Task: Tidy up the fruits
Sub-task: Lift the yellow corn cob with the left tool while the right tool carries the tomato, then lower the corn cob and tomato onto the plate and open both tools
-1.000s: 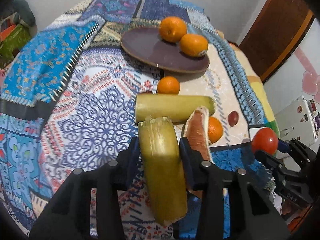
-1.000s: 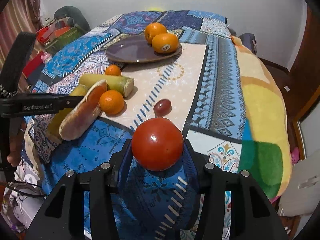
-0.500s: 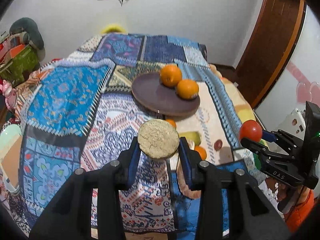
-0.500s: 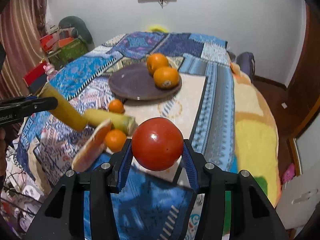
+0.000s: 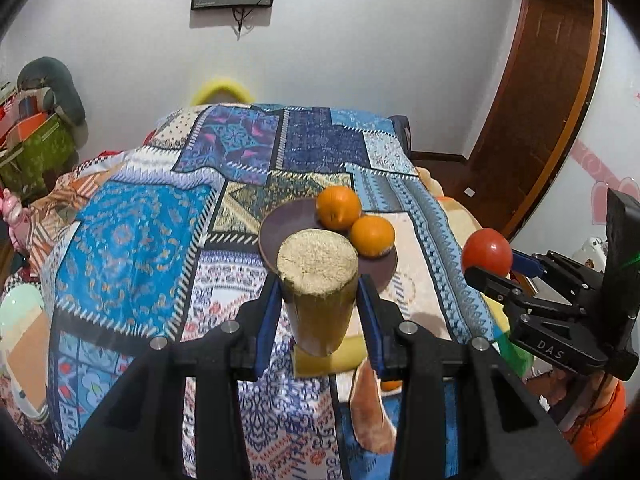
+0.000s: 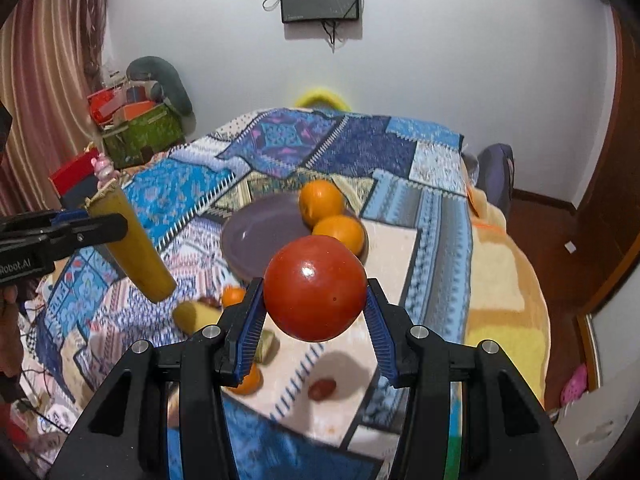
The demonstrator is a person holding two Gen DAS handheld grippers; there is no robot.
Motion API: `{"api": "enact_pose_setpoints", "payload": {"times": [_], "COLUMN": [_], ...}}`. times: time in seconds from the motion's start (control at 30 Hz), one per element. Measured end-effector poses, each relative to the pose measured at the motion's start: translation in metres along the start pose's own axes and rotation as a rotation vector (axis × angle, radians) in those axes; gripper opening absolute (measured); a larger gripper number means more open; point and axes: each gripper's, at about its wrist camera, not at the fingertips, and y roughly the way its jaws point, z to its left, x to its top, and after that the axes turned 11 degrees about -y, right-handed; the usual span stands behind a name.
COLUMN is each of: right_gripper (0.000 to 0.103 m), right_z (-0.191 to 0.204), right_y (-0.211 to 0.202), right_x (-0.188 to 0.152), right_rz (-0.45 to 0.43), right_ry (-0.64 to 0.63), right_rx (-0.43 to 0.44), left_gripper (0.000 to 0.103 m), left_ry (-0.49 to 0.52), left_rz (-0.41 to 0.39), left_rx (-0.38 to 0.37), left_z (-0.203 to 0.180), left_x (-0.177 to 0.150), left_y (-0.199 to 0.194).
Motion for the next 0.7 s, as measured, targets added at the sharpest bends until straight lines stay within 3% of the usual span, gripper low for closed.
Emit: {"api": "enact_pose_setpoints", "payload": {"times": [0.23, 0.7], "right_gripper": [0.045, 0.045], "right_z": [-0.004, -0.013], "right_y": [0.021, 0.074], "right_x": [0.017, 0.034], "right_rz": [-0.012, 0.018], "right_ry": [-0.004, -0.021], "right_rx": [-0.002, 0.015], "left_gripper": [0.038, 0.038], "left_ry": [0.012, 0.028], "left_rz": [0.002, 0.086], "left_rx": [-0.008, -0.032], "left_z": [-0.002, -0.002], "left_x": [0.015, 0.032], "left_y": [0.021, 0.09]}}
